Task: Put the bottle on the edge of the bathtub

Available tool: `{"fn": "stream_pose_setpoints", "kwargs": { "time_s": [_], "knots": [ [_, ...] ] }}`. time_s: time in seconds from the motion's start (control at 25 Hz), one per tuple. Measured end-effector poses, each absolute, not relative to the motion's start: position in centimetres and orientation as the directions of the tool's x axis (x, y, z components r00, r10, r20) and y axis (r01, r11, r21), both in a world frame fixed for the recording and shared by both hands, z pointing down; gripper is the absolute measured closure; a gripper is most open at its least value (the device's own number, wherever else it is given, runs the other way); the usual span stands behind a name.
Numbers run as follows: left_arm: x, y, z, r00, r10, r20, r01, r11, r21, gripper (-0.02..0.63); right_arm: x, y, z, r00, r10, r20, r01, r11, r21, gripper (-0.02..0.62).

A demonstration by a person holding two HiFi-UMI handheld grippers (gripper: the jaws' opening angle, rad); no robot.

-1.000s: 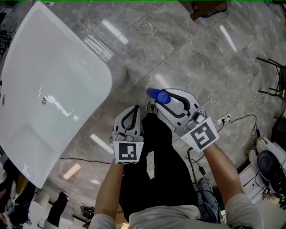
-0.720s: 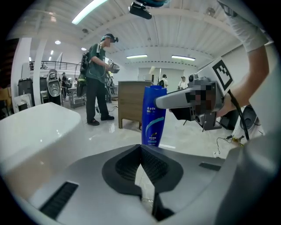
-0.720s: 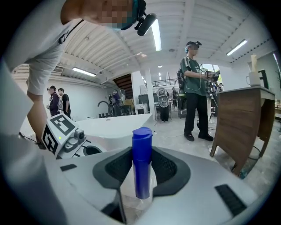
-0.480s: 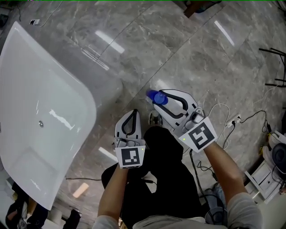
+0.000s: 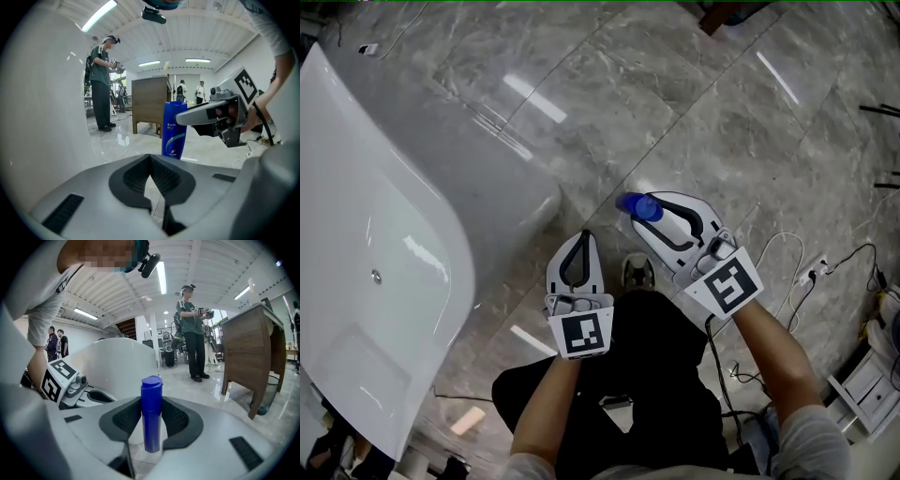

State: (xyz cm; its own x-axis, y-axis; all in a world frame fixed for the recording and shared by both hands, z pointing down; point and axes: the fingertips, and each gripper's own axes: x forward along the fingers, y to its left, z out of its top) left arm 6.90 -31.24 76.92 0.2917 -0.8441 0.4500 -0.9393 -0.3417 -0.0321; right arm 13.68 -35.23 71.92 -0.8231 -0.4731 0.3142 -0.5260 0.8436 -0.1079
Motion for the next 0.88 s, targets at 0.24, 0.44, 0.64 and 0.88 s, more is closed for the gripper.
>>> {"fn": "stream_pose_setpoints", "kwargs": {
  "time_s": [0.24, 0.44, 0.64, 0.88],
  "knots": [
    [5.9, -31.9, 83.0, 0.278, -0.857, 0.435, -0.937, -0.341, -0.073, 0.595, 11.9, -36.5, 77.7, -0.838, -0.481, 0.260, -0.517, 0.851, -0.090, 0.453],
    [5.7, -32.7, 85.6, 0.244, -0.883, 0.402, -0.959, -0.281, -0.035, 0.595, 11.2, -36.6, 81.3, -0.848, -0.460, 0.264, -0.489, 0.871, -0.050, 0.453],
    [5.4, -33.2, 88.5, 0.210, -0.897, 0.389, -0.970, -0.242, -0.036, 0.595, 10.6, -37.0, 83.7, -0.844, -0.491, 0.216, -0.512, 0.857, -0.052, 0.453],
    [4.7, -32.9, 90.4, 0.186, -0.905, 0.382, -0.978, -0.207, -0.014, 0.595, 9.1, -37.7, 87.2, -0.829, -0.490, 0.269, -0.520, 0.852, -0.052, 0.453]
  ]
}}
